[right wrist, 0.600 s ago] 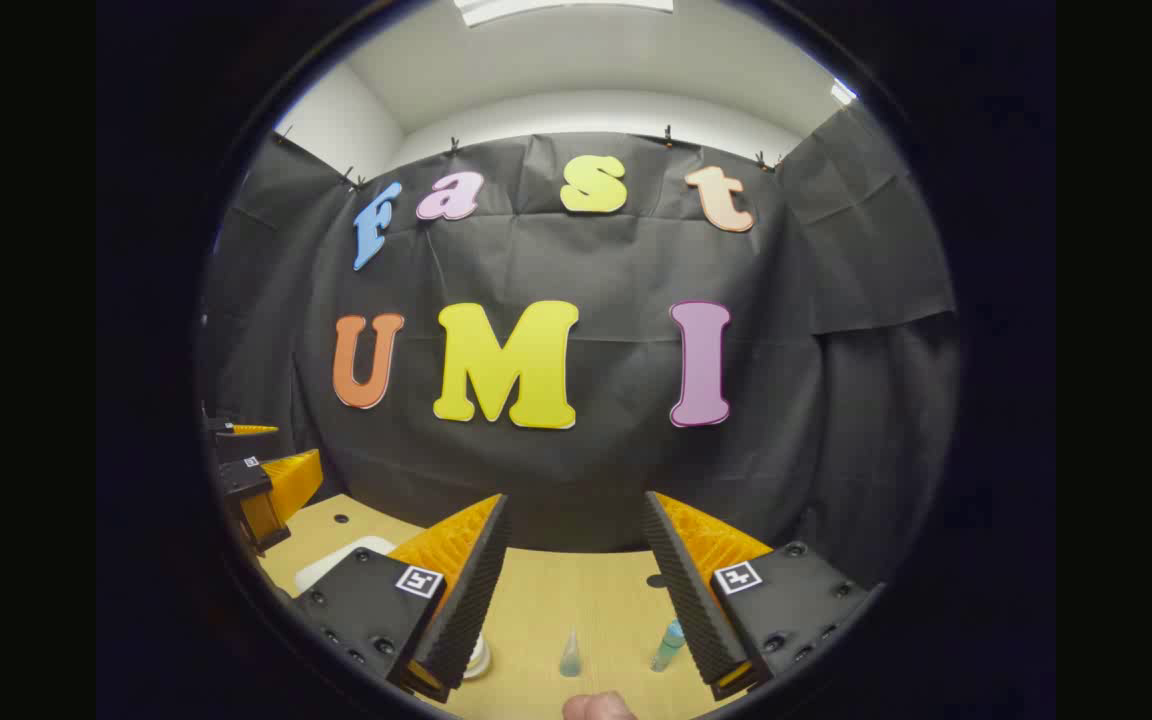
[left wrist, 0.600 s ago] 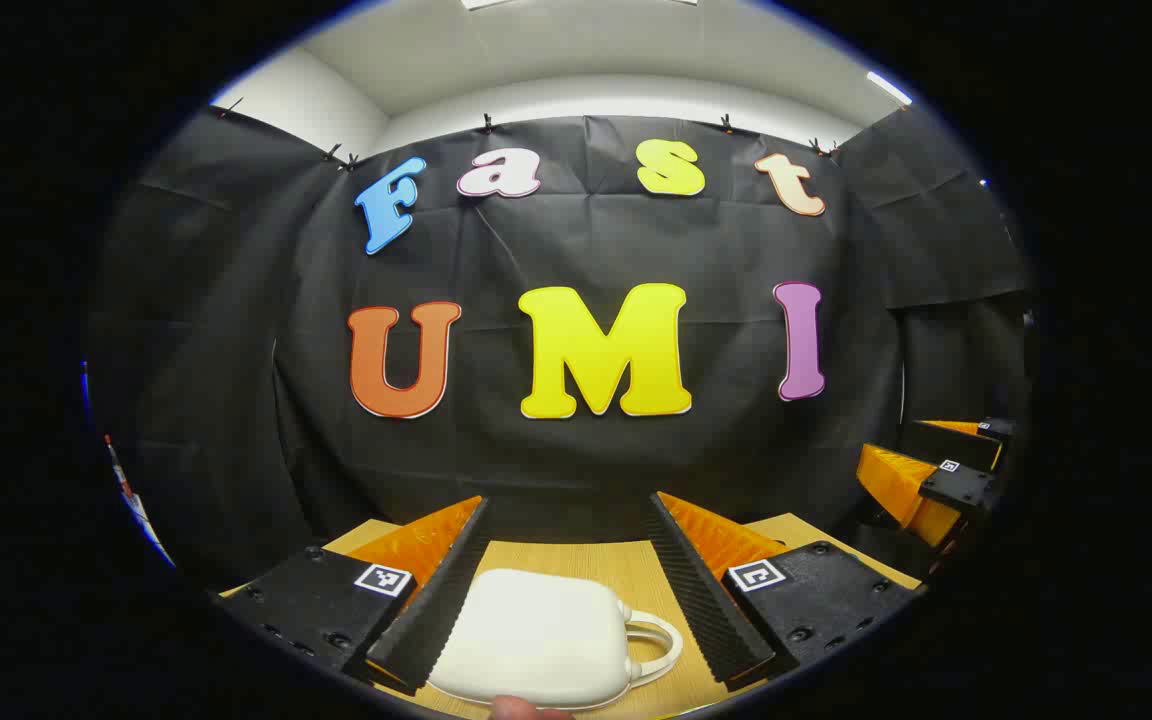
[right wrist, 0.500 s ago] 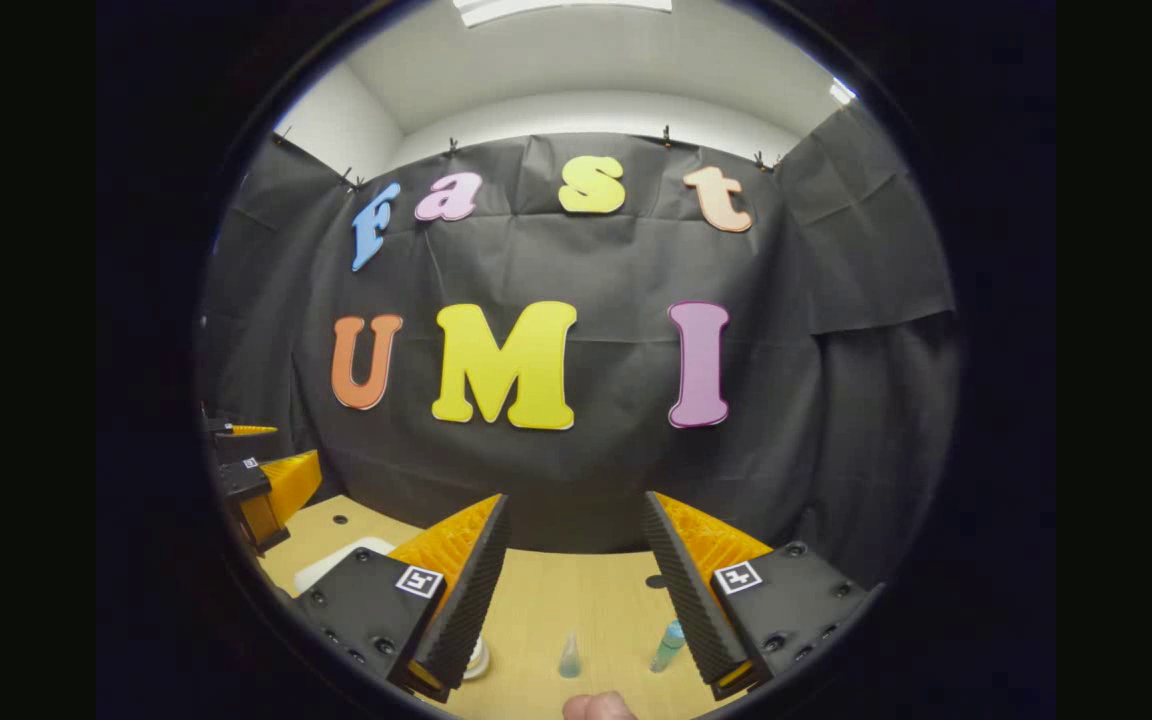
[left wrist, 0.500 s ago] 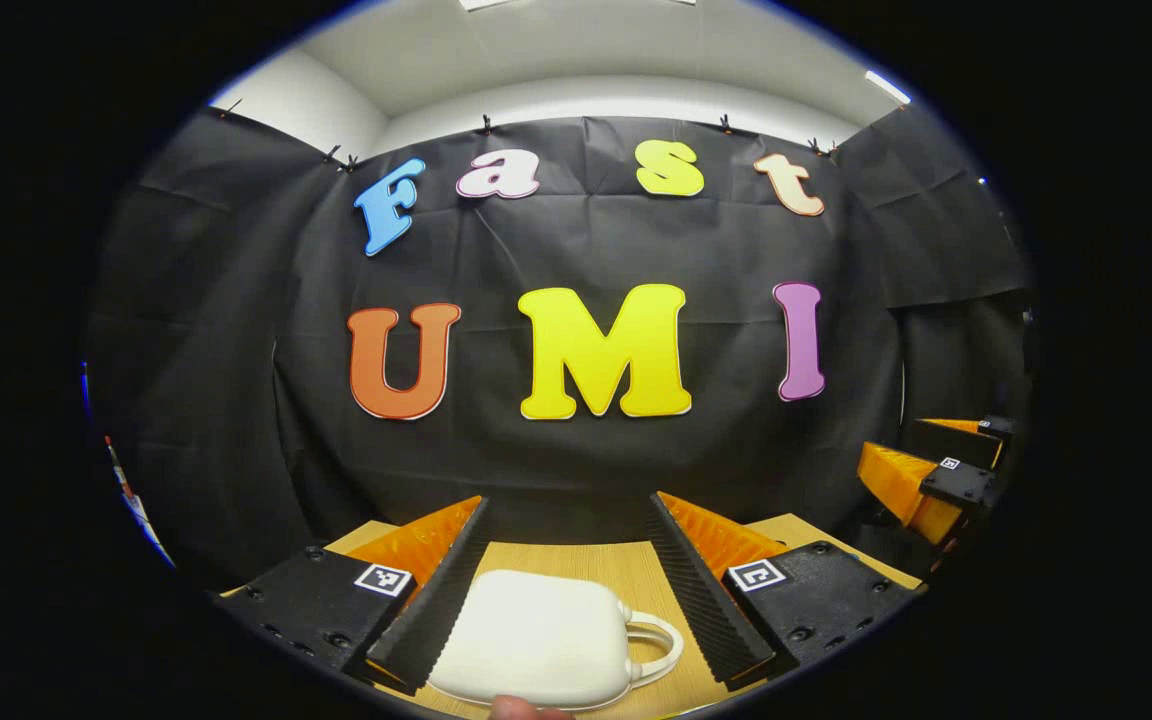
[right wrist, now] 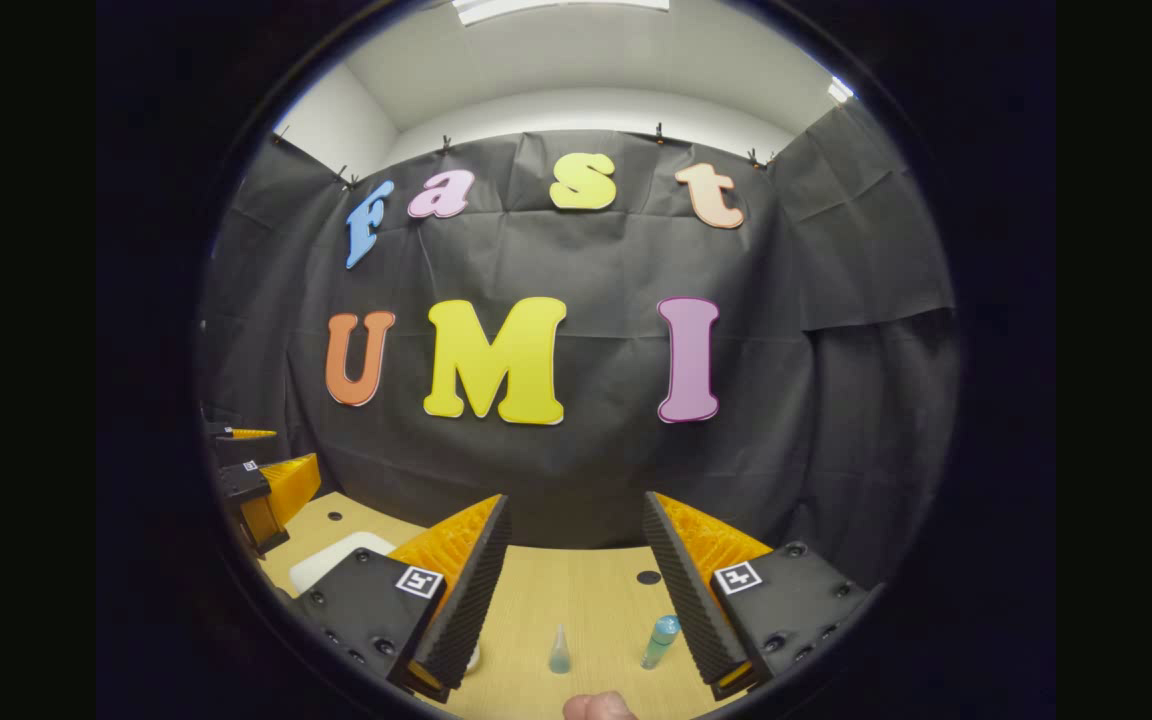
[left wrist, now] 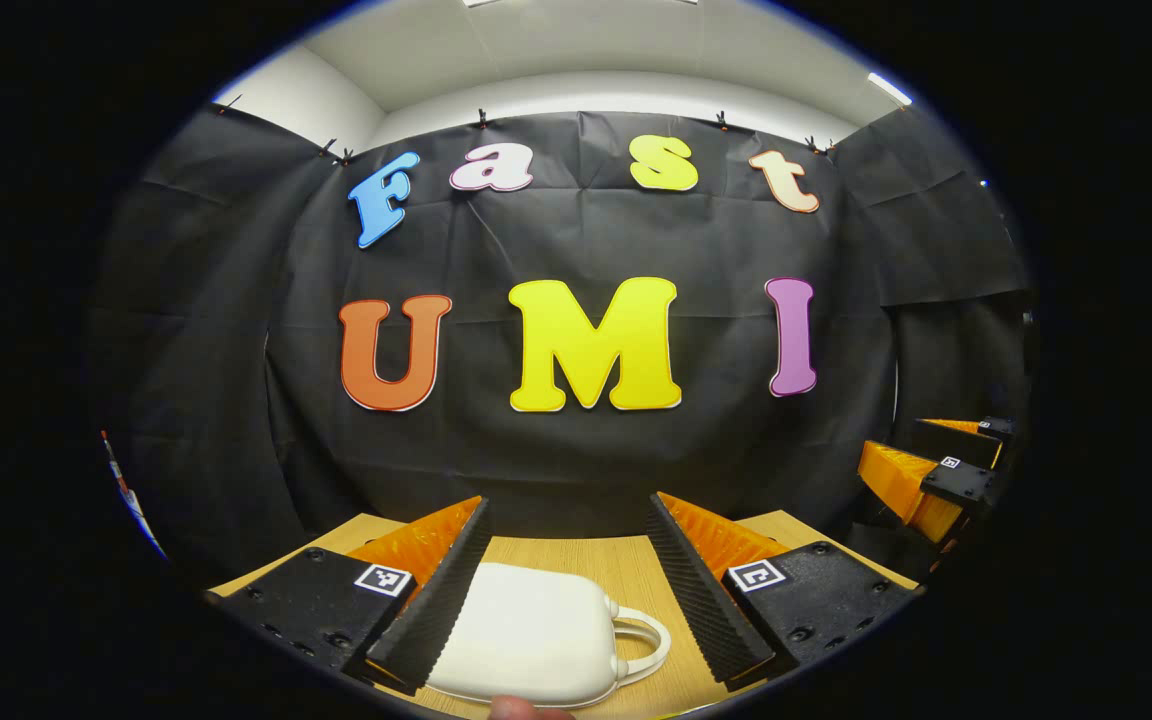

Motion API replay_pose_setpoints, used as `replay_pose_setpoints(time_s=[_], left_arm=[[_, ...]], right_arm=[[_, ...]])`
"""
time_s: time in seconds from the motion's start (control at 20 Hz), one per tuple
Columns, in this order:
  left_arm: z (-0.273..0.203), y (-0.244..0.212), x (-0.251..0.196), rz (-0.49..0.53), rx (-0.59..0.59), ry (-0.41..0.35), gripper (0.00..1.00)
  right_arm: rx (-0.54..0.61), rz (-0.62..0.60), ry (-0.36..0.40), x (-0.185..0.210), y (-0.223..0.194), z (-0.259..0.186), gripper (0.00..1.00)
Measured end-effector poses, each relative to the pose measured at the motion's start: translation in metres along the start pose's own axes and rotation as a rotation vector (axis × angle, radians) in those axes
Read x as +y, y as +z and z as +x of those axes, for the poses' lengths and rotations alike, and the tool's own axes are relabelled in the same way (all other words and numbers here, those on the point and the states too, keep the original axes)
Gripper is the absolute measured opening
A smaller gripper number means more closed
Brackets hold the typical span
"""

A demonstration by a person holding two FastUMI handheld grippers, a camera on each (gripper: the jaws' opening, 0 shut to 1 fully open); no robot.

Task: First open the suitcase, pack the skin care products into it, and then close the suitcase.

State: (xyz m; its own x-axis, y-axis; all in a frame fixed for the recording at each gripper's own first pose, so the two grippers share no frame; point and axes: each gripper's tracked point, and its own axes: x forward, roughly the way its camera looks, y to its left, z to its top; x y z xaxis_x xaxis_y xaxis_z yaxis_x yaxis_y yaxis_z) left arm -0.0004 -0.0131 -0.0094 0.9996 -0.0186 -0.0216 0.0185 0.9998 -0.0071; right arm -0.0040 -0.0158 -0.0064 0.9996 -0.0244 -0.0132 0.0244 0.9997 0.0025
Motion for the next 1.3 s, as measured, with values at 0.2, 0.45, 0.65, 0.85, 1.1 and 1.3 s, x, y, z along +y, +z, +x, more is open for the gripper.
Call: replay_pose_setpoints(time_s=[0.2,0.45,0.65,0.85,1.1,1.3], left_arm=[[0.002,-0.007,-0.007,0.000,0.017,-0.006,0.99],[0.009,-0.026,-0.028,0.080,0.060,-0.050,0.99],[0.018,-0.058,-0.052,0.200,0.124,-0.107,0.99],[0.024,-0.115,-0.083,0.372,0.222,-0.185,0.99],[0.027,-0.192,-0.104,0.620,0.355,-0.234,0.98],[0.029,-0.239,-0.097,0.791,0.459,-0.207,0.98]], right_arm=[[0.014,-0.003,0.003,-0.003,-0.006,0.000,0.80],[0.042,-0.018,-0.016,-0.022,-0.015,-0.003,0.80],[0.069,-0.040,-0.047,-0.052,-0.026,-0.003,0.79],[0.124,-0.074,-0.090,-0.094,-0.046,-0.003,0.80],[0.204,-0.087,-0.136,-0.141,-0.077,-0.008,0.80],[0.224,-0.057,-0.161,-0.164,-0.089,-0.009,0.80]])
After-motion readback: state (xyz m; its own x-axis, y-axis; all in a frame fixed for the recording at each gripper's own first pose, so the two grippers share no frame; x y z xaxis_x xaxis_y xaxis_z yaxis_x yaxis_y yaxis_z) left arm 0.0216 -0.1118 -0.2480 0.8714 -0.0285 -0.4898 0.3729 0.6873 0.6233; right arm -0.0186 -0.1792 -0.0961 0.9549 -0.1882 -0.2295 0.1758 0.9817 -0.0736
